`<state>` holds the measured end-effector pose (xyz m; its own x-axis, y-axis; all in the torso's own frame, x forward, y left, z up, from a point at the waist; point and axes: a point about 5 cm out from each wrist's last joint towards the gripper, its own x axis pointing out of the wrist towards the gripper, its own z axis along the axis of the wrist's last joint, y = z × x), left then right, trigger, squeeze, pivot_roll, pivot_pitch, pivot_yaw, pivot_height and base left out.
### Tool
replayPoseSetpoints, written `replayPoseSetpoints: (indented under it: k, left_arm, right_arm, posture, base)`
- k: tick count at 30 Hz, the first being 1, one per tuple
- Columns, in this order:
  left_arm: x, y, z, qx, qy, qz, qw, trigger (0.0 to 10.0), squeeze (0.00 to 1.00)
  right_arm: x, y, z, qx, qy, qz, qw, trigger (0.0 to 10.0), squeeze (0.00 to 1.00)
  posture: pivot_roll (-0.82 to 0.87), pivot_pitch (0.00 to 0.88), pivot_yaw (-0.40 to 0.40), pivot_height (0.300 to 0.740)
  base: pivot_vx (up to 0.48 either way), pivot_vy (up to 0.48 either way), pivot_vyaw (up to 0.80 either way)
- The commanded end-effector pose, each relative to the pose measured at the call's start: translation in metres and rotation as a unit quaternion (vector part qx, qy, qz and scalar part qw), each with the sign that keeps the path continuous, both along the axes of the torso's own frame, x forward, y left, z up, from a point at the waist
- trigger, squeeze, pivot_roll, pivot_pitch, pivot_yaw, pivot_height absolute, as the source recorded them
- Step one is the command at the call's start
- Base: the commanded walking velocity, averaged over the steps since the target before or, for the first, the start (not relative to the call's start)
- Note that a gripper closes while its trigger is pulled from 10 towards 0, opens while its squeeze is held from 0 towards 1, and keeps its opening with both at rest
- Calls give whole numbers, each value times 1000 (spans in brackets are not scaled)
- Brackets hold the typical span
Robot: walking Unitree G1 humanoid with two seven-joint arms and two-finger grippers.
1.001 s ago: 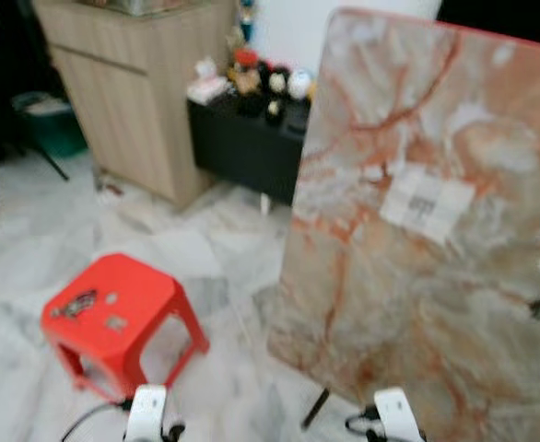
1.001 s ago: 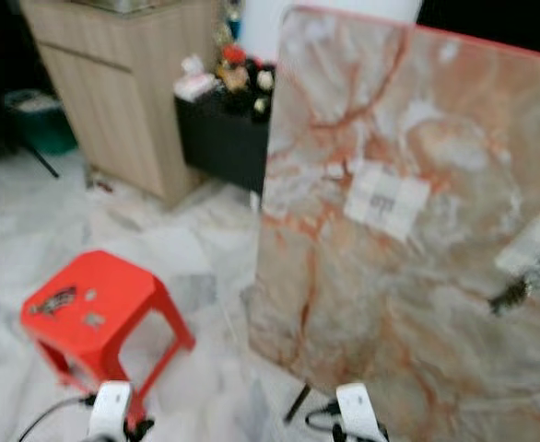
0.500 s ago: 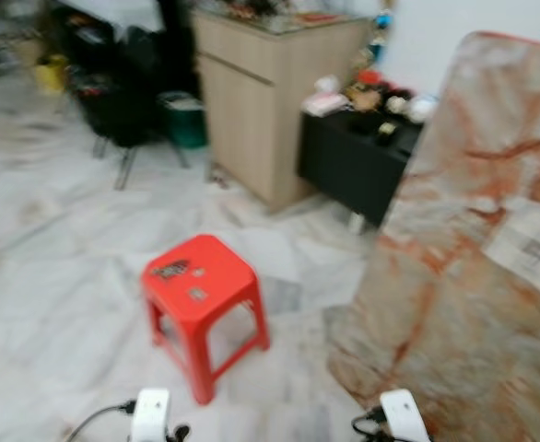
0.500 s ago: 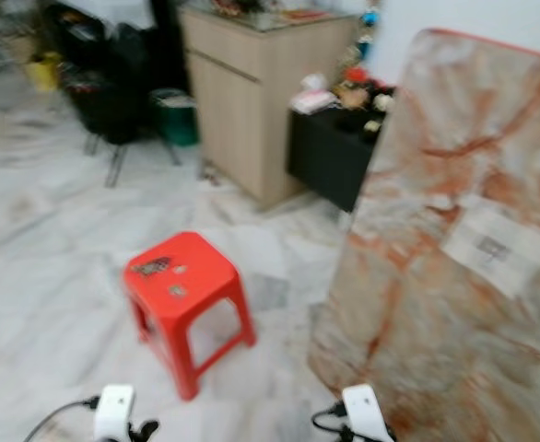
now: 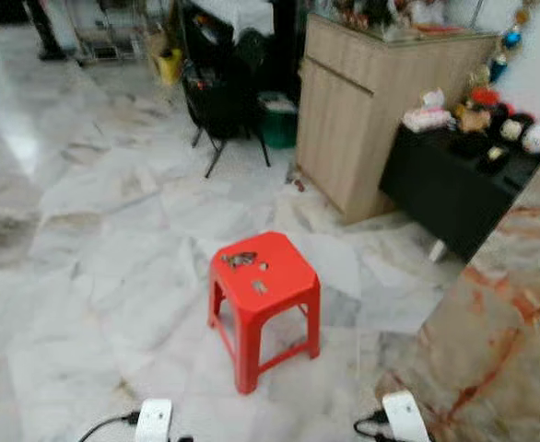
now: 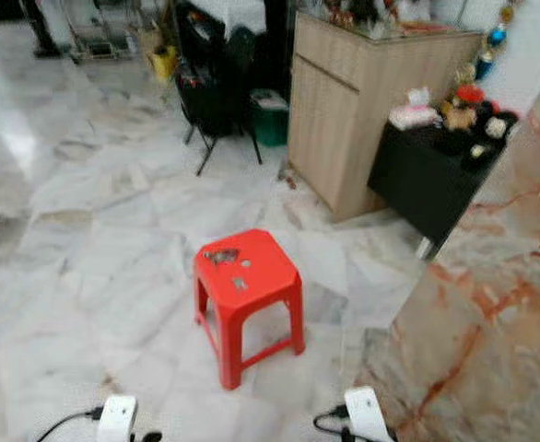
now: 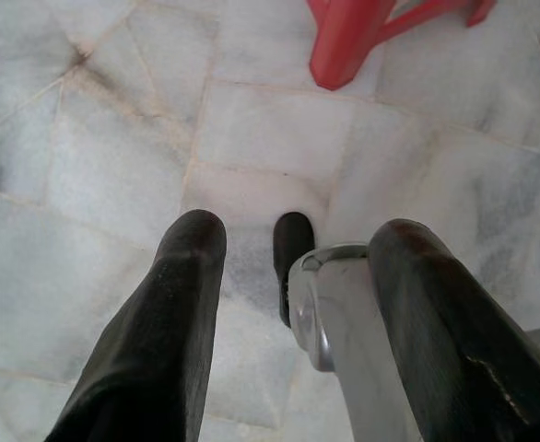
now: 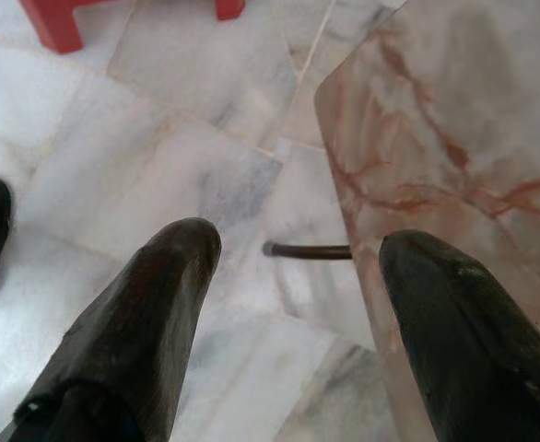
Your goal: Hang keys on a hook
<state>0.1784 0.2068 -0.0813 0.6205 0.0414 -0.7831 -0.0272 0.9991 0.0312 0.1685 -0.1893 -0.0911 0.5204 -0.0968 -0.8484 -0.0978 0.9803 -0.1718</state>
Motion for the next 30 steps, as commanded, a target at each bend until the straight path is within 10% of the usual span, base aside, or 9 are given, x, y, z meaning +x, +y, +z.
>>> replayPoseSetpoints:
  k: [1, 30]
  left_arm:
    - [0, -1, 0, -3, 4, 6, 1000, 10000, 0]
    - [-5, -4, -4, -2, 18, -8, 1000, 10000, 0]
  right_arm:
    - [3, -1, 1, 3, -5, -6, 1000, 10000, 0]
    - [1, 0, 0, 25, 0, -50, 998, 10000, 0]
  posture:
    - [86, 0, -98, 740]
    - [75, 0, -91, 740]
  base:
    - [0, 0, 0]
    - [0, 54, -54]
